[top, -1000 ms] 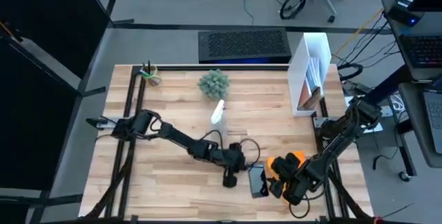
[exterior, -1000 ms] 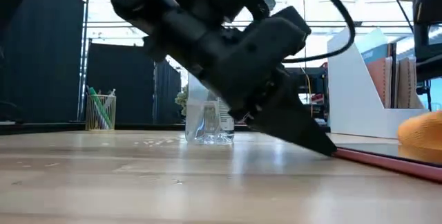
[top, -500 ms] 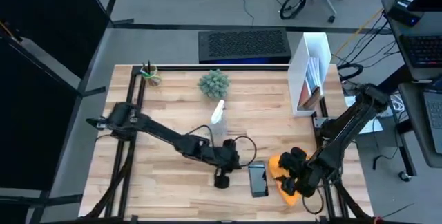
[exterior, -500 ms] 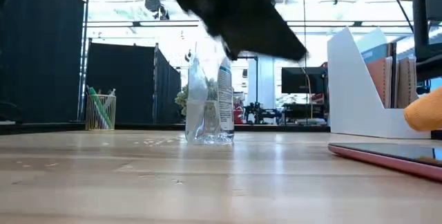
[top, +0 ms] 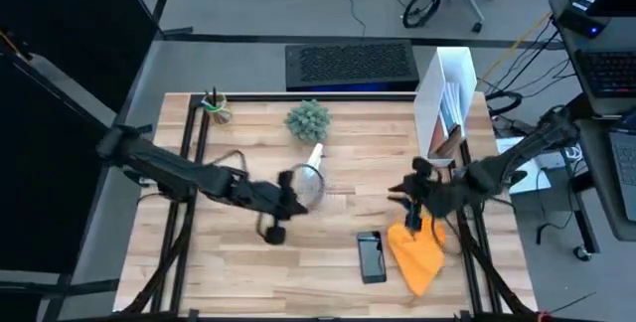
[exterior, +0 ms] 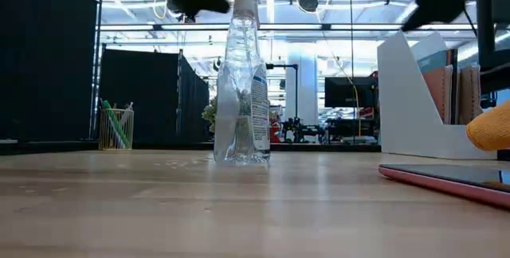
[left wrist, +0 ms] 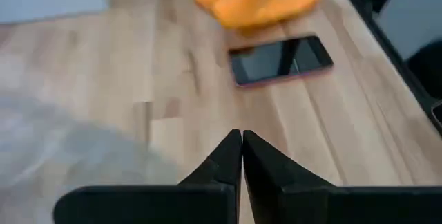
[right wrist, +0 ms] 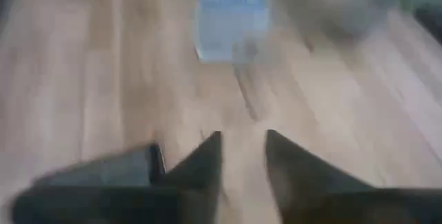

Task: Apply microfiber cloth
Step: Return to Home Position

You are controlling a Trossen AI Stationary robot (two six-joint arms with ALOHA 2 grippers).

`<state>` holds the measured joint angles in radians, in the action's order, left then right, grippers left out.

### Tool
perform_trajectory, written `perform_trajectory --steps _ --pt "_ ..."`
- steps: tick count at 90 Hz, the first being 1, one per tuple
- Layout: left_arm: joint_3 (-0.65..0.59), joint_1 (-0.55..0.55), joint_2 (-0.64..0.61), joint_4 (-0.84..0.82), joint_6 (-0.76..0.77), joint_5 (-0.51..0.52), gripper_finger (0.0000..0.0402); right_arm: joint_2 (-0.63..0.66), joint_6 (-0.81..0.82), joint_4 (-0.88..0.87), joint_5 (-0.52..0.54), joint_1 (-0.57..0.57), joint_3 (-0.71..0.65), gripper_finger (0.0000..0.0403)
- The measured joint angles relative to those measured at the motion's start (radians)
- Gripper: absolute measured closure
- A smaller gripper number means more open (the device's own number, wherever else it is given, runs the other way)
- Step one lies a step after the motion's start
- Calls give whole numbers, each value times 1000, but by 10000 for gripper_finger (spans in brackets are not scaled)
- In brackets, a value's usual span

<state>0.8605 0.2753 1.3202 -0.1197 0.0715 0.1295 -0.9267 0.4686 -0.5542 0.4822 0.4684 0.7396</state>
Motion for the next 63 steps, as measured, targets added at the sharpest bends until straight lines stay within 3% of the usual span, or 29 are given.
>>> perform_trajectory --steps 6,17,28,38,63 --pt "-114 -21 -99 105 17 -1 402 84 -125 151 -121 -79 -81 392" --pt "-290 -63 -272 195 26 10 401 242 -309 379 -355 -221 -236 389" --pt "-367 -95 -395 120 54 96 401 377 -254 381 -336 -310 -316 390" --pt "-380 -99 -459 69 156 109 402 450 -145 386 -322 -339 -365 391" --pt "-380 -98 -526 4 78 95 402 562 -313 601 -355 -344 -556 391"
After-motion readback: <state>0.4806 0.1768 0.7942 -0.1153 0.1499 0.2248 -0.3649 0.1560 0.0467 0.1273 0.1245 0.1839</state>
